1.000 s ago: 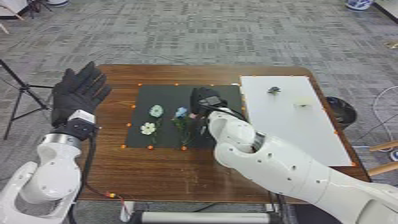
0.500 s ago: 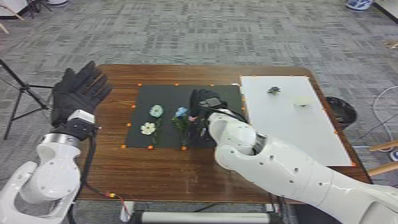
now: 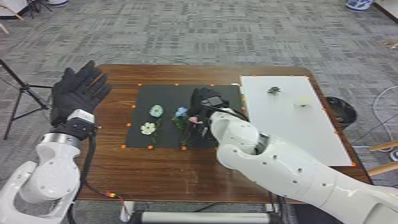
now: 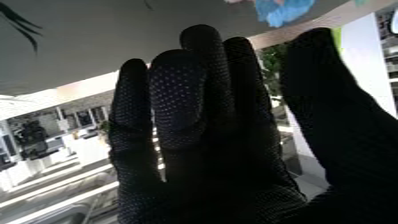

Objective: Arrange flowers

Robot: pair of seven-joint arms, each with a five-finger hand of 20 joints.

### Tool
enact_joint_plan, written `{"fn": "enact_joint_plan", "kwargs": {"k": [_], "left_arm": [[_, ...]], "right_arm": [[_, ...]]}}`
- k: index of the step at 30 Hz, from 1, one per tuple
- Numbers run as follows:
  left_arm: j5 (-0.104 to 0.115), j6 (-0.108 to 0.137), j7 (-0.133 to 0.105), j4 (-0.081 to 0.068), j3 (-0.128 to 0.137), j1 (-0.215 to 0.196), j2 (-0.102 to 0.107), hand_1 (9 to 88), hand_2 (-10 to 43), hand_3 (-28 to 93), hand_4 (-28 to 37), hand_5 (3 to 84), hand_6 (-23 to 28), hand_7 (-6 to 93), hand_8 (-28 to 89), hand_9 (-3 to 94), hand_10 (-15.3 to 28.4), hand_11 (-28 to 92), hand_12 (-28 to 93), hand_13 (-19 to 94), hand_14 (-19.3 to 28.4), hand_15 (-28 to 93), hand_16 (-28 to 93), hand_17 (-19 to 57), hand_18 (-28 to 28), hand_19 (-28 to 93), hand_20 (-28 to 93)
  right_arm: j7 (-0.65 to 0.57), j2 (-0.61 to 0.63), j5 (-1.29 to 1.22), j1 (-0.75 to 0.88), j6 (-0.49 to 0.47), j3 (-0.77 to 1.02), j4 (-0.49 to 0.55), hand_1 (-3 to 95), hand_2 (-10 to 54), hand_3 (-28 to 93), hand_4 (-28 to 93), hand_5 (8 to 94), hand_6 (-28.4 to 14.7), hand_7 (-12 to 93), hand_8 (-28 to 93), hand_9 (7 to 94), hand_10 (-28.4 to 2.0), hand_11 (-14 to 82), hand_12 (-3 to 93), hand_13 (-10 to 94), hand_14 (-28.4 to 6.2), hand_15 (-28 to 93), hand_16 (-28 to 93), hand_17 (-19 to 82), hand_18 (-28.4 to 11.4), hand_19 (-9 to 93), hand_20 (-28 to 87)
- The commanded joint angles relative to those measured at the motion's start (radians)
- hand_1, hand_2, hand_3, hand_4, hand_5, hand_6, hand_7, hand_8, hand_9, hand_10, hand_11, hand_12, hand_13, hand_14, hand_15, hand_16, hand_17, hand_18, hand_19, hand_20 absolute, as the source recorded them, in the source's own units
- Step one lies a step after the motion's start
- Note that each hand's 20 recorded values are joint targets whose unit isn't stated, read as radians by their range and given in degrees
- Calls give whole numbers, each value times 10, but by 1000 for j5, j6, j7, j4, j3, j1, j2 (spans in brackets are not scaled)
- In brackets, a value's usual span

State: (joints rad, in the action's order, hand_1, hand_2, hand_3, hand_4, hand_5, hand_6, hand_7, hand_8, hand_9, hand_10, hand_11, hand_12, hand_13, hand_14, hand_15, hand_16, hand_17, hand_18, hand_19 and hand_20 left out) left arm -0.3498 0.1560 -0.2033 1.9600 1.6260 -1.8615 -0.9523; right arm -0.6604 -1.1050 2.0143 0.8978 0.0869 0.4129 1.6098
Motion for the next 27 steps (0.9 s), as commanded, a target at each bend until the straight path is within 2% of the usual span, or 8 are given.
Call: {"fn": "enact_joint_plan", "kwargs": {"k": [1,5,8,10,12,14,19,27], "left_arm": [[1,-3,-3,10,17,-25,-7,279,146,667,-283,377,89,50,-68,268,143,148,89,188,137,145,-27,-69,137,313,75],[1,7,-9,17,29,-43,-6,279,146,667,-283,377,89,50,-68,268,143,148,89,189,134,143,-28,-69,137,313,75],[-3,5,-9,20,37,-52,-7,279,146,667,-283,377,89,50,-68,269,143,148,89,189,133,142,-28,-69,137,313,75],[-3,-5,-11,18,43,-57,-6,279,146,667,-283,378,89,50,-69,269,143,148,89,189,133,142,-28,-69,137,313,75],[2,-23,-19,17,54,-65,-3,277,146,669,-283,377,89,50,-69,268,142,147,89,188,133,140,-28,-69,137,312,75],[-6,-20,-21,21,67,-74,-1,277,146,670,-283,377,88,49,-69,267,140,147,89,188,133,139,-27,-69,137,311,75],[-5,-19,-25,26,93,-102,1,280,144,668,-283,374,86,48,-68,265,138,142,89,190,131,138,-26,-68,137,309,75],[-7,-25,-20,24,85,-99,4,281,143,667,-283,372,85,48,-67,265,137,141,91,192,128,135,-25,-69,138,308,77]], "right_arm": [[20,50,38,-3,38,113,49,406,-95,733,-271,624,-27,186,-111,684,-133,244,225,665,-93,634,327,286,-211,697,307],[-25,92,27,-36,-35,188,29,390,-95,724,-250,610,-35,169,-106,651,-143,206,208,650,-98,593,304,281,-210,680,296],[-55,162,17,-45,-43,227,31,384,-95,716,-224,583,-46,155,-97,607,-155,175,195,617,-111,530,267,272,-212,670,275],[-84,228,13,-49,-3,225,31,383,-95,718,-218,568,-51,152,-95,592,-161,164,189,606,-119,512,255,269,-213,670,268],[-100,280,-9,-37,-26,254,27,382,-95,726,-213,521,-69,135,-87,561,-169,157,185,595,-119,507,245,267,-214,674,259],[-113,325,-18,-20,-43,284,22,384,-95,734,-214,478,-82,121,-82,504,-180,136,176,569,-126,509,235,264,-215,680,250],[-125,393,-55,2,-154,339,-2,381,-95,742,-218,416,-74,107,-81,433,-159,98,150,564,-129,541,231,258,-216,687,239],[-146,473,-114,9,-306,343,-17,362,-95,732,-231,387,-71,85,-79,390,-162,83,129,552,-140,612,233,249,-222,698,243]]}}
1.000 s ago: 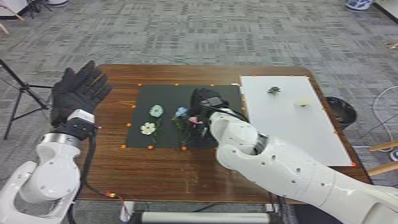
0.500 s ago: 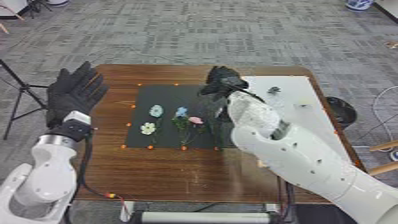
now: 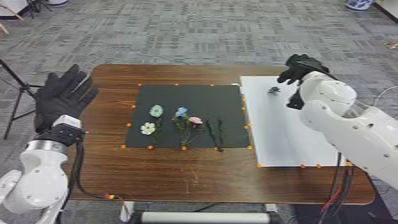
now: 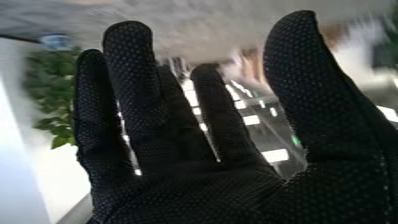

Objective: Arrange flowers

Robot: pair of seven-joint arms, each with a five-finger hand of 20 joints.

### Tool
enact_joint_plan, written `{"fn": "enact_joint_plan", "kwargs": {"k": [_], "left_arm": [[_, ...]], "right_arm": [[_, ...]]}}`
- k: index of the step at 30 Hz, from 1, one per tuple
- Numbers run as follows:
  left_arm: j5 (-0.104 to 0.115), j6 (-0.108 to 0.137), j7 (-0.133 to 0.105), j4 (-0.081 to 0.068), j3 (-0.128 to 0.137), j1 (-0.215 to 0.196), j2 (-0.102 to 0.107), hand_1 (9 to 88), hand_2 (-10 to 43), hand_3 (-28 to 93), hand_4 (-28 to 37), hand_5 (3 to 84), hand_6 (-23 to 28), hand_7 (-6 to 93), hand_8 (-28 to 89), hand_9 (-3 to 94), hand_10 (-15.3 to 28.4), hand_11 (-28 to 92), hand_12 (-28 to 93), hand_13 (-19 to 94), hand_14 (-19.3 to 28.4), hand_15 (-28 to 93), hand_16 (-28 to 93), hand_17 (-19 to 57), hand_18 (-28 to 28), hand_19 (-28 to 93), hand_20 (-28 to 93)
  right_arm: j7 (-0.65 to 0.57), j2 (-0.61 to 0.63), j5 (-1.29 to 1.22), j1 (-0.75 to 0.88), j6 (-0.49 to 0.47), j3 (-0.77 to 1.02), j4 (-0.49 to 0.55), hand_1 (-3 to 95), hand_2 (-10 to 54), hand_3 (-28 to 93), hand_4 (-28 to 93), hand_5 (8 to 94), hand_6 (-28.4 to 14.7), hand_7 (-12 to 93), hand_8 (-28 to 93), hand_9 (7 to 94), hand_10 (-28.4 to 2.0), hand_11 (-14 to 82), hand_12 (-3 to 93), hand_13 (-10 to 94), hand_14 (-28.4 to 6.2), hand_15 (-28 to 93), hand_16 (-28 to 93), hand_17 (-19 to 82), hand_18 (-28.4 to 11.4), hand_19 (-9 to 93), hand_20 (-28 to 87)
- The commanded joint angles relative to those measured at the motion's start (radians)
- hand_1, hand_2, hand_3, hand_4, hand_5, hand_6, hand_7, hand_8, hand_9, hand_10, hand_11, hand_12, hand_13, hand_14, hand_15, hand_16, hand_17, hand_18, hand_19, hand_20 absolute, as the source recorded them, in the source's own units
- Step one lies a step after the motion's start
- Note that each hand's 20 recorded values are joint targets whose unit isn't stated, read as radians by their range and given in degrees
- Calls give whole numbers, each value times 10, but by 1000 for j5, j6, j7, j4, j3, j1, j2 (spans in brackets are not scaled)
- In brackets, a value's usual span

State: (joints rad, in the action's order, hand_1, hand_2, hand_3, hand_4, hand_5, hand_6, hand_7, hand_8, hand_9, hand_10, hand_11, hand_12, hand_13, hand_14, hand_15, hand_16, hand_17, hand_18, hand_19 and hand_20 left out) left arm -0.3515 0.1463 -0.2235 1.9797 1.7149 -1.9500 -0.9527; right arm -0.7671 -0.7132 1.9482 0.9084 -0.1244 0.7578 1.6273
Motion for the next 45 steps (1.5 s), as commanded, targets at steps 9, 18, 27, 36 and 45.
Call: {"fn": "enact_joint_plan", "kwargs": {"k": [9,18,27,36,45], "left_arm": [[-17,5,-1,12,-1,-16,3,279,142,670,-283,374,85,49,-68,265,136,143,92,192,128,136,-24,-69,139,307,79],[-25,0,0,16,-6,-11,5,280,142,671,-283,375,86,50,-68,265,135,144,93,193,129,138,-24,-70,140,308,79],[1,9,19,29,-3,-17,-6,279,141,672,-283,378,87,50,-68,267,138,146,93,194,137,142,-22,-69,140,306,79],[-4,11,22,31,5,-21,-9,277,136,673,-283,379,89,48,-67,266,139,145,93,190,147,144,-20,-70,140,307,79],[0,15,14,33,7,-25,-7,276,135,674,-283,379,89,48,-67,266,140,143,95,190,148,145,-19,-71,141,307,78]], "right_arm": [[15,86,-71,-8,-263,-23,-79,345,-95,720,-237,356,-60,67,-76,361,-141,73,109,543,-146,622,227,236,-222,690,243],[6,63,-74,-5,-374,-29,-102,397,-95,752,-272,383,-53,82,-84,370,-135,83,97,553,-133,591,212,224,-222,667,243],[36,70,102,62,-195,-53,-94,594,-95,567,-283,609,16,196,-92,642,-82,145,145,666,-61,511,360,262,-198,667,293],[61,86,140,98,-82,-17,-42,675,-95,503,-282,729,28,426,72,851,-66,164,508,692,-77,693,380,300,-194,692,384],[147,67,184,114,-2,61,105,635,-95,597,-283,731,12,400,130,850,-70,158,509,695,-69,651,416,300,-196,691,379]]}}
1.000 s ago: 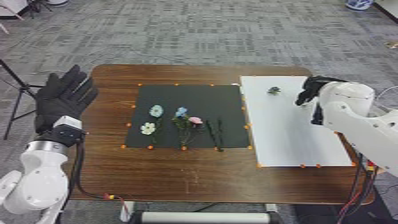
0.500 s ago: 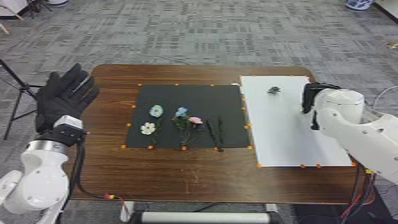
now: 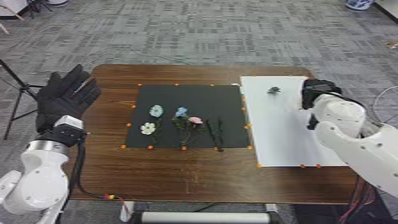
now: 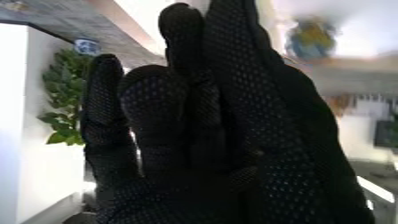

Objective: Arrange flowers

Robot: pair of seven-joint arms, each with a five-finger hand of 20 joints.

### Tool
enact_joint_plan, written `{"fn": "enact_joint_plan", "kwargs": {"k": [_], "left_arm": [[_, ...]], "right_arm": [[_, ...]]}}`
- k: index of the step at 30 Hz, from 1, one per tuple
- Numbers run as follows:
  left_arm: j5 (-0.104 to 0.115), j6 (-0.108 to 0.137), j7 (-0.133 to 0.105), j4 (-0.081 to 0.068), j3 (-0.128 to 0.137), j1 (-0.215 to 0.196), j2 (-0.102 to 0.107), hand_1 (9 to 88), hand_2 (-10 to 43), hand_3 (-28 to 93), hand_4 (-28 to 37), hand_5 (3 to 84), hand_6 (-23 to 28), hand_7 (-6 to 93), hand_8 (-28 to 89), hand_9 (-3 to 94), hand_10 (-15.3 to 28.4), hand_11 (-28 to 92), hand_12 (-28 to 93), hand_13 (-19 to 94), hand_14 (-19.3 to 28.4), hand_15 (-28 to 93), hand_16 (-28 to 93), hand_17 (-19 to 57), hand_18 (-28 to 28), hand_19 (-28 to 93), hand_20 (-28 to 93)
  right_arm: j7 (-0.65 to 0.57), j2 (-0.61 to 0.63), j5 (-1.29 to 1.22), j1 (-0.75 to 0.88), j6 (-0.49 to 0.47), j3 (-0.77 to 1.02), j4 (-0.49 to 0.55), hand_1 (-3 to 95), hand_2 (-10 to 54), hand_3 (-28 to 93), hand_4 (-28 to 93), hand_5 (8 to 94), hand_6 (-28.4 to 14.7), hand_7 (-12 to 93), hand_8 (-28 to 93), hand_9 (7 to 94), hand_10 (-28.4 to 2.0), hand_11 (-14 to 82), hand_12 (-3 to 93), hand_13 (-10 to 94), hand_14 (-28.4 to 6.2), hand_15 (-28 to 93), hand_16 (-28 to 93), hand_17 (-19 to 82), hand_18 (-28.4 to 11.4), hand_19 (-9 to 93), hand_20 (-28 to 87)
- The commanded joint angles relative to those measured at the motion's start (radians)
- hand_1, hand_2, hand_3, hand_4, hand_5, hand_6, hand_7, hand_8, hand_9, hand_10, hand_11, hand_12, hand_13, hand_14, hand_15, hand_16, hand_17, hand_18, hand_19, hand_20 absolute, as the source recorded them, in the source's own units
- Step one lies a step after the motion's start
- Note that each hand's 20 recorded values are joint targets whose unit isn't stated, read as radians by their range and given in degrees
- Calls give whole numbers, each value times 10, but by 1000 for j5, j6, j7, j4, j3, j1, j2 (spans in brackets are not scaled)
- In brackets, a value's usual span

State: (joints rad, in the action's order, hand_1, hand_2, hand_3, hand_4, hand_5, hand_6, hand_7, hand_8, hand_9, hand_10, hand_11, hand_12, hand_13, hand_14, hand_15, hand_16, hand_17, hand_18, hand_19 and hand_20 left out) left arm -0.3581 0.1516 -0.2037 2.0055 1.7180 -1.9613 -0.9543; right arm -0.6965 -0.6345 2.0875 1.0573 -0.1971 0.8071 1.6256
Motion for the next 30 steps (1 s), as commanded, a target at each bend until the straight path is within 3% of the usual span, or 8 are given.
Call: {"fn": "enact_joint_plan", "kwargs": {"k": [1,7,15,18,22,30], "left_arm": [[7,10,-7,7,4,-14,-5,276,135,673,-283,379,89,48,-67,267,140,143,95,190,148,145,-18,-71,141,307,78],[6,11,-9,8,4,-18,-5,275,134,674,-283,379,89,47,-67,266,139,140,95,190,147,145,-18,-71,142,308,78],[7,15,-11,9,-8,-8,-3,275,134,674,-283,379,89,46,-66,266,139,140,95,192,144,144,-18,-71,142,307,78],[11,17,-13,6,-13,0,-3,276,134,673,-283,380,89,46,-66,266,139,140,96,192,144,145,-17,-71,142,308,78],[9,22,-18,13,-10,-9,-4,275,134,674,-283,380,89,47,-66,266,140,142,96,193,144,147,-19,-72,142,309,79],[8,24,-21,11,-9,-3,0,276,134,674,-283,381,88,49,-67,266,139,143,95,193,144,148,-19,-71,142,308,78]], "right_arm": [[104,-15,45,-48,75,2,119,634,-95,598,-283,731,11,398,130,849,-69,156,506,695,-67,646,420,300,-195,690,378],[294,-53,88,-176,108,-131,122,632,-95,604,-283,718,12,409,132,841,-63,144,493,691,-57,613,443,292,-189,680,374],[439,-181,71,-388,116,-361,-7,624,-95,604,-283,701,18,437,110,836,-57,141,487,689,-46,593,456,290,-180,668,376],[464,-211,74,-439,86,-429,-49,620,-95,608,-283,697,19,452,86,835,-56,141,483,689,-44,588,458,289,-179,664,379],[476,-225,67,-473,57,-493,-70,622,-95,603,-283,697,19,460,70,837,-53,135,473,686,-40,581,464,288,-176,660,380],[501,-197,100,-551,93,-662,-54,630,-95,585,-283,692,23,471,54,835,-48,129,468,685,-35,568,471,284,-174,653,382]]}}
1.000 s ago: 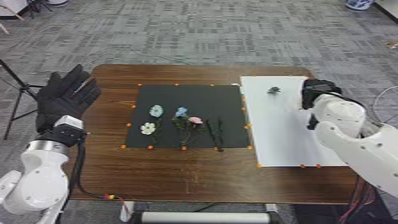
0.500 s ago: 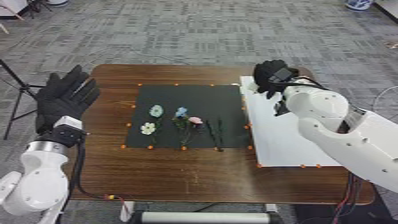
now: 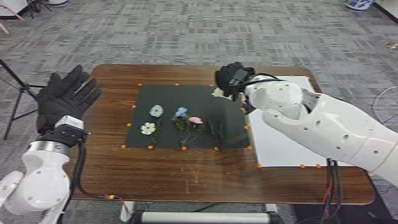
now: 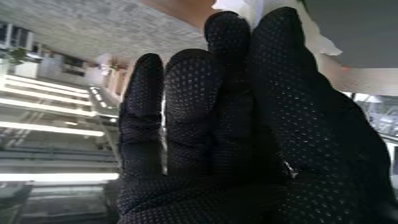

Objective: Arrange flowers

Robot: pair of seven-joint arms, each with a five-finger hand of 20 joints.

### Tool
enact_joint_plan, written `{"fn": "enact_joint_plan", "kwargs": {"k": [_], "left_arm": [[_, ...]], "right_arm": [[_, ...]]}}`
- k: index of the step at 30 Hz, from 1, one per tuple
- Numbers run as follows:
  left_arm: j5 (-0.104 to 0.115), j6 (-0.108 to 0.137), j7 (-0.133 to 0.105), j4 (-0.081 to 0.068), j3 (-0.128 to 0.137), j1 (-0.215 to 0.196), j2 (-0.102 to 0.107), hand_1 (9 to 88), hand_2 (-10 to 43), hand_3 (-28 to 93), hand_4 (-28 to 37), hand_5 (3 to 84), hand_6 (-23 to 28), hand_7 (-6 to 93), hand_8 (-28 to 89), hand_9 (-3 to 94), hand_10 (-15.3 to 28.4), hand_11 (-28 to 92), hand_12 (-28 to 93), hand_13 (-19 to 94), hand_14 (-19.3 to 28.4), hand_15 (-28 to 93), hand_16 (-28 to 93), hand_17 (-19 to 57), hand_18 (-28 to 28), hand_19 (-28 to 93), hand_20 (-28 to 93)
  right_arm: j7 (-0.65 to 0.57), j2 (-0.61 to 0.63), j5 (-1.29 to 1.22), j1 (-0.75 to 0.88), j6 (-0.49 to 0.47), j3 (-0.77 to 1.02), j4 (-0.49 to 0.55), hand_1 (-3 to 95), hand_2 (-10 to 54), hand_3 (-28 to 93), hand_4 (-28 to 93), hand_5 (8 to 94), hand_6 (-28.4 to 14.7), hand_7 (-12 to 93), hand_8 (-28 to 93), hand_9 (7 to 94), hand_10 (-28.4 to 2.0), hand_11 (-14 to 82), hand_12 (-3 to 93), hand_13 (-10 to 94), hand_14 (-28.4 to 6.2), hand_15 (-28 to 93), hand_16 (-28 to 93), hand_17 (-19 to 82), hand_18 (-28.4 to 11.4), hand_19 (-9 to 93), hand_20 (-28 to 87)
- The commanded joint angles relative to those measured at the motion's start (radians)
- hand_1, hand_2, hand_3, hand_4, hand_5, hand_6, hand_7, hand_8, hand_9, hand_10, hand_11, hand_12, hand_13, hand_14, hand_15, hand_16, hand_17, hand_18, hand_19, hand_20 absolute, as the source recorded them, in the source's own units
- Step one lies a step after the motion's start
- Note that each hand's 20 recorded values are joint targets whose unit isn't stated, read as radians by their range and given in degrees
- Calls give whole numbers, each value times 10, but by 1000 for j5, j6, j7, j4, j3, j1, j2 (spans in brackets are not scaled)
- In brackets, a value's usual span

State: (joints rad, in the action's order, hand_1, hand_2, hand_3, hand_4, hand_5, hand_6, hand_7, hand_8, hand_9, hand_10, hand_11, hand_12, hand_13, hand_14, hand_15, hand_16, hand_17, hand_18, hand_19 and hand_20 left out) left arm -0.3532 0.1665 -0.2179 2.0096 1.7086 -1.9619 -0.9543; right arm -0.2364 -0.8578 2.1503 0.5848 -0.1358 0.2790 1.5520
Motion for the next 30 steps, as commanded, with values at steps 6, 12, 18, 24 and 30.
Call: {"fn": "enact_joint_plan", "kwargs": {"k": [6,12,18,24,30], "left_arm": [[2,3,-7,8,8,-8,0,276,135,675,-283,381,88,49,-67,268,142,146,95,190,144,146,-20,-71,142,307,78],[1,-5,-2,9,8,-8,2,276,135,675,-283,382,88,49,-67,269,143,146,94,189,144,146,-19,-70,141,305,78],[2,-5,2,11,12,-8,1,275,136,675,-283,383,89,49,-67,269,142,146,94,189,144,145,-19,-71,141,306,79],[2,-5,4,8,10,-4,1,275,136,676,-283,383,89,49,-67,268,142,146,94,188,145,146,-18,-71,141,306,78],[-1,-9,9,2,7,7,-1,276,137,674,-283,384,89,50,-67,269,142,147,94,190,147,147,-19,-71,141,307,79]], "right_arm": [[27,42,-11,-99,20,-190,51,630,-95,581,-283,690,27,480,41,835,-46,121,459,683,-29,555,479,273,-174,644,384],[25,36,-6,-120,71,-235,57,630,-95,579,-283,685,30,486,41,831,-44,116,453,682,-28,552,481,273,-173,642,386],[39,15,21,-139,110,-267,43,628,-95,581,-283,682,31,490,39,829,-41,116,452,682,-28,552,479,273,-172,641,386],[30,-3,43,-158,161,-297,25,626,-95,583,-283,679,33,497,37,828,-41,115,449,684,-30,561,477,274,-172,642,389],[59,-2,42,-133,44,-246,31,624,-95,585,-283,675,33,499,37,824,-44,111,447,681,-30,565,474,274,-171,642,389]]}}
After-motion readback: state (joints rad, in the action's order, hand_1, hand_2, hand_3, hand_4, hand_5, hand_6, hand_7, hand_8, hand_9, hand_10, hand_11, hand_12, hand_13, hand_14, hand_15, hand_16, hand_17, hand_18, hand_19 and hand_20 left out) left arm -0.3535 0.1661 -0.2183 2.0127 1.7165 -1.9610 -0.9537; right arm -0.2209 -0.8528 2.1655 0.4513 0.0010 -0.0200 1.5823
